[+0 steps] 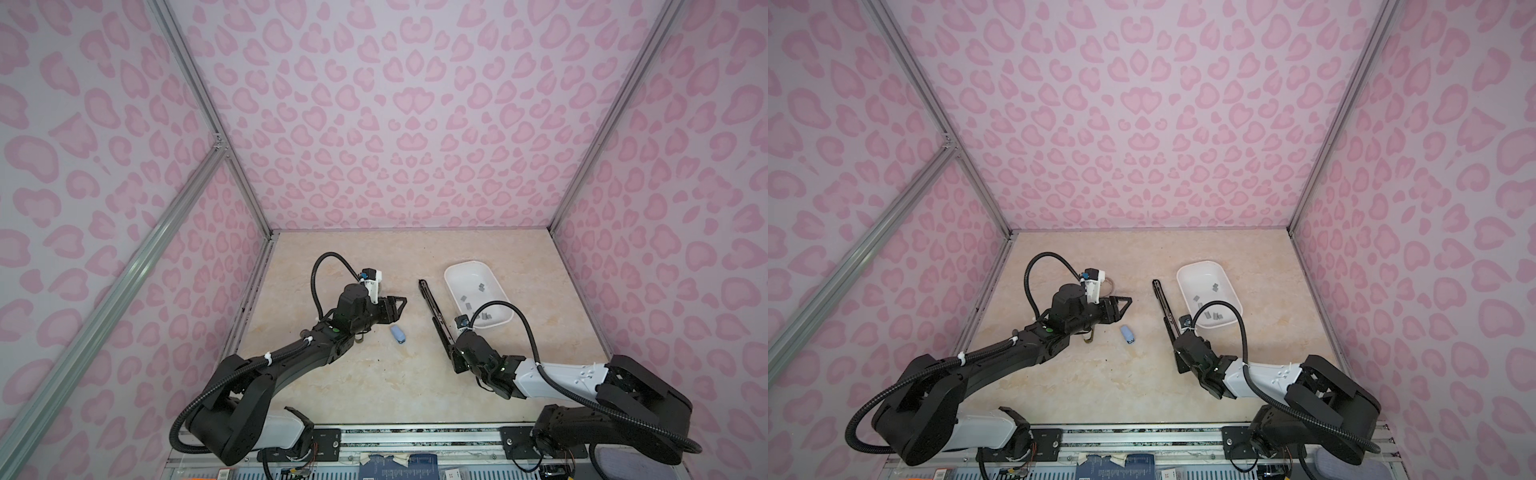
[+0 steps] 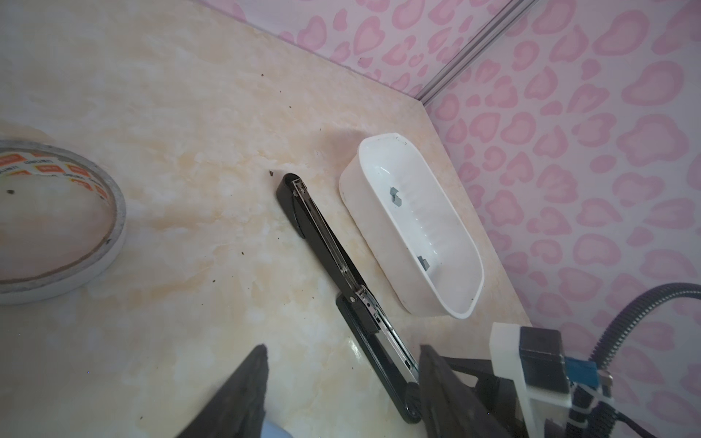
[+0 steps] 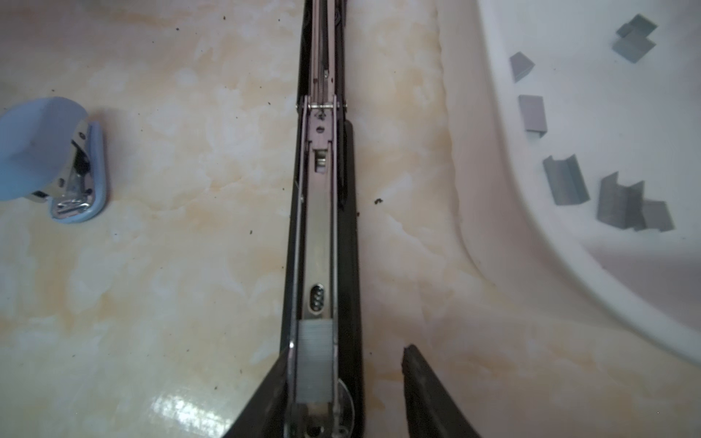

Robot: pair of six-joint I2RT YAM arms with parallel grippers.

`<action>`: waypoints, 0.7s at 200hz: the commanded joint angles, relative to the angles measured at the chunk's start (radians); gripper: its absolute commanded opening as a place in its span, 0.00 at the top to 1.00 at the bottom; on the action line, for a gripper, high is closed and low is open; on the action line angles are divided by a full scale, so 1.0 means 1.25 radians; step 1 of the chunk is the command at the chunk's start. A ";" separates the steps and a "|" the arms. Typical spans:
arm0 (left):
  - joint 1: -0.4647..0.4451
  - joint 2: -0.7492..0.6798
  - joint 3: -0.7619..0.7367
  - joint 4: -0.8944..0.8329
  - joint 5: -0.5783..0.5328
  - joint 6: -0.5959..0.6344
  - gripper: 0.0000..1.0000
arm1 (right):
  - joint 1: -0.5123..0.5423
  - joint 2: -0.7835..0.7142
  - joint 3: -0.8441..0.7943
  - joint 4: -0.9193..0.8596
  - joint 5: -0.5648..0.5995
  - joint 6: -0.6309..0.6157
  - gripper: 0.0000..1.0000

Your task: Load the staples into the stapler

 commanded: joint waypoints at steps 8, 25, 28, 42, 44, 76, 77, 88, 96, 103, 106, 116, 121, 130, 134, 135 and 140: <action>-0.004 0.077 0.059 -0.029 0.063 -0.019 0.36 | -0.005 0.015 -0.007 0.069 -0.019 -0.005 0.58; -0.012 0.120 0.087 -0.039 0.078 -0.025 0.36 | -0.011 0.029 -0.006 0.087 -0.027 -0.013 0.58; -0.013 0.127 0.094 -0.042 0.079 -0.025 0.36 | -0.012 0.032 -0.006 0.089 -0.029 -0.014 0.58; -0.019 0.161 0.122 -0.064 0.080 -0.028 0.36 | -0.016 0.049 0.000 0.099 -0.039 -0.018 0.58; -0.020 0.167 0.126 -0.066 0.080 -0.029 0.36 | -0.015 0.052 0.001 0.101 -0.040 -0.018 0.58; -0.022 0.258 0.196 -0.105 0.090 -0.040 0.36 | -0.015 0.079 0.020 0.114 -0.056 -0.027 0.67; -0.022 0.261 0.199 -0.106 0.091 -0.040 0.36 | -0.015 0.080 0.021 0.114 -0.057 -0.028 0.67; -0.022 0.298 0.222 -0.109 0.107 -0.043 0.37 | -0.016 0.086 0.027 0.114 -0.063 -0.031 0.73; -0.022 0.318 0.235 -0.109 0.115 -0.049 0.38 | -0.016 0.087 0.031 0.116 -0.066 -0.031 0.75; -0.023 0.336 0.244 -0.108 0.118 -0.054 0.38 | -0.015 0.089 0.030 0.121 -0.072 -0.030 0.75; -0.023 0.344 0.249 -0.107 0.118 -0.057 0.38 | -0.016 0.089 0.031 0.123 -0.074 -0.028 0.75; -0.023 0.368 0.266 -0.111 0.120 -0.061 0.38 | -0.016 0.088 0.030 0.128 -0.078 -0.022 0.76; -0.022 0.381 0.276 -0.114 0.121 -0.062 0.38 | -0.016 0.087 0.030 0.132 -0.082 -0.019 0.76; -0.023 0.406 0.294 -0.116 0.129 -0.066 0.38 | -0.015 0.088 0.031 0.139 -0.091 -0.014 0.77; -0.023 0.418 0.304 -0.117 0.134 -0.067 0.38 | -0.016 0.087 0.031 0.143 -0.095 -0.012 0.78; -0.023 0.421 0.307 -0.117 0.135 -0.068 0.38 | -0.015 0.087 0.030 0.144 -0.095 -0.011 0.78; -0.022 0.436 0.319 -0.119 0.142 -0.070 0.38 | -0.016 0.088 0.030 0.148 -0.099 -0.007 0.79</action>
